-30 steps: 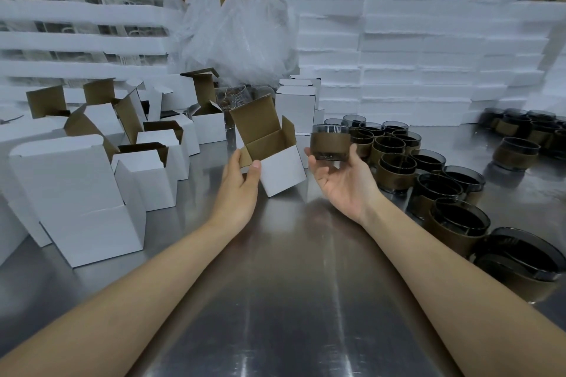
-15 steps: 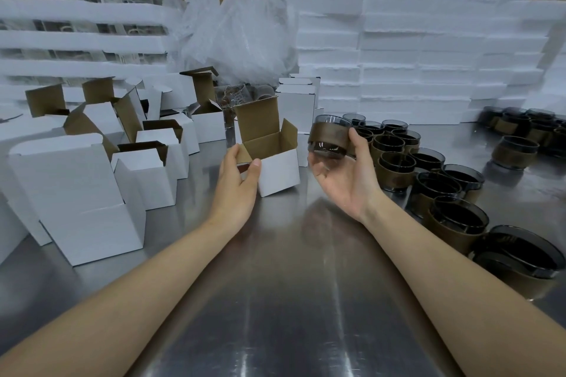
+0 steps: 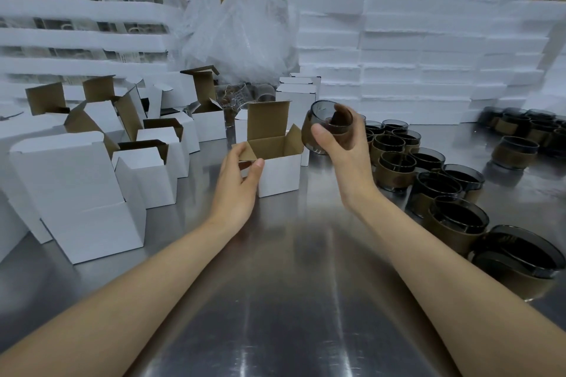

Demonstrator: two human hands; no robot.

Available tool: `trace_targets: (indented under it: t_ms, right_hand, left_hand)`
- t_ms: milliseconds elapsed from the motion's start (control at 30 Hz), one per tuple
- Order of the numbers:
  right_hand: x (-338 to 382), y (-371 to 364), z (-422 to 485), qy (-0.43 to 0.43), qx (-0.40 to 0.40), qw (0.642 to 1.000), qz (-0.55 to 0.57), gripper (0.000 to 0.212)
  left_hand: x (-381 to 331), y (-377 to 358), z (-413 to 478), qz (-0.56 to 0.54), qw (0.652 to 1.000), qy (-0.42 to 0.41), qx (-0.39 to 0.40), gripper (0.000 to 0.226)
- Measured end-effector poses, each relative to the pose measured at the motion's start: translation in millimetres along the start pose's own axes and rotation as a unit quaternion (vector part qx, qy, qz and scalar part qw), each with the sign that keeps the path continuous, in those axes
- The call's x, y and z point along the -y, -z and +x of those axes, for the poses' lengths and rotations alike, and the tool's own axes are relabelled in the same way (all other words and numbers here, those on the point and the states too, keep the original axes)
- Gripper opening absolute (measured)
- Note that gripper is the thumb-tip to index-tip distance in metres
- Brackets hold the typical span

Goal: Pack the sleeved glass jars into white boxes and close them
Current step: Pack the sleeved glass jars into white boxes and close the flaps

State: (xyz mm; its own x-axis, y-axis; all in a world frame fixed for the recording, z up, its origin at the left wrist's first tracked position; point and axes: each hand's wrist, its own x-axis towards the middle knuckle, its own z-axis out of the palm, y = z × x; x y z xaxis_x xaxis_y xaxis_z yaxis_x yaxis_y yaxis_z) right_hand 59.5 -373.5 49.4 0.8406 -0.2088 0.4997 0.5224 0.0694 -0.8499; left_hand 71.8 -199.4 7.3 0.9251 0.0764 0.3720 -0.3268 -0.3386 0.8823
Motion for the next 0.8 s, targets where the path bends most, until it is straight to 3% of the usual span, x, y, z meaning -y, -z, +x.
trace_targets:
  t_ms: [300,433,600,800]
  right_hand:
    - [1.4,-10.1,-10.7,0.130,0.011,0.972,-0.195,0.059]
    - [-3.1,-9.9,-10.8,0.188,0.015,0.947,-0.261,0.045]
    - [-14.0,-7.7,-6.8,0.141,-0.022,0.929,-0.342,0.032]
    - [-13.7,-9.7,-5.2,0.168,-0.037,0.917,-0.361,0.035]
  left_hand:
    - [-5.5,-1.1,-7.3,0.003,0.996,-0.071,0.055,0.040]
    - [-8.9,-1.7,-8.7,0.002,0.996,-0.073,0.056,0.041]
    - [-8.6,-1.1,-8.4,0.008,0.996,-0.073,0.059,0.041]
    - [-7.7,-0.5,-7.8,0.001,0.996,-0.076,0.052,0.039]
